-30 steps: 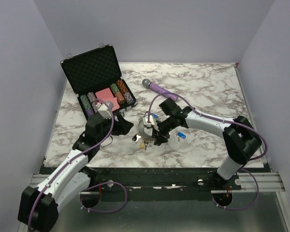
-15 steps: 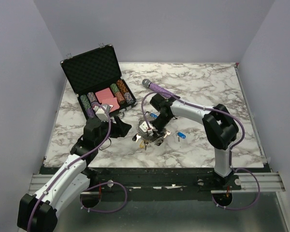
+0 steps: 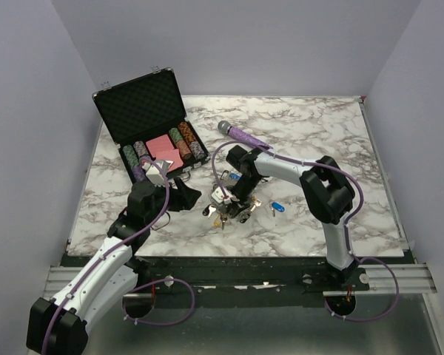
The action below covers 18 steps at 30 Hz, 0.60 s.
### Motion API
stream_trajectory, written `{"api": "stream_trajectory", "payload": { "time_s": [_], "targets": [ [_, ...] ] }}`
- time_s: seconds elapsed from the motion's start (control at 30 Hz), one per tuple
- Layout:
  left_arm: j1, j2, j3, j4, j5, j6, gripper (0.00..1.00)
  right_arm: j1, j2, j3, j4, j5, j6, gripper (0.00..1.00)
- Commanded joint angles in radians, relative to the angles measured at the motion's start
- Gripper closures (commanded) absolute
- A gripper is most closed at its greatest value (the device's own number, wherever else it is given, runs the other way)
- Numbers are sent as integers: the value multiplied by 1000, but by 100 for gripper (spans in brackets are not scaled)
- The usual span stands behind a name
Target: Put the keys on the keyring
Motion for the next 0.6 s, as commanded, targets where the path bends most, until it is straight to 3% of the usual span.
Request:
{"api": "stream_trajectory", "payload": {
  "time_s": [0.0,0.57],
  "targets": [
    [1,-1,-12,9,-17,-8,23,8,28,38,-32,-12,-11,63],
    [1,-2,-14,16,-12,-11,24,9,42,44,-42,13,-18,77]
  ]
}}
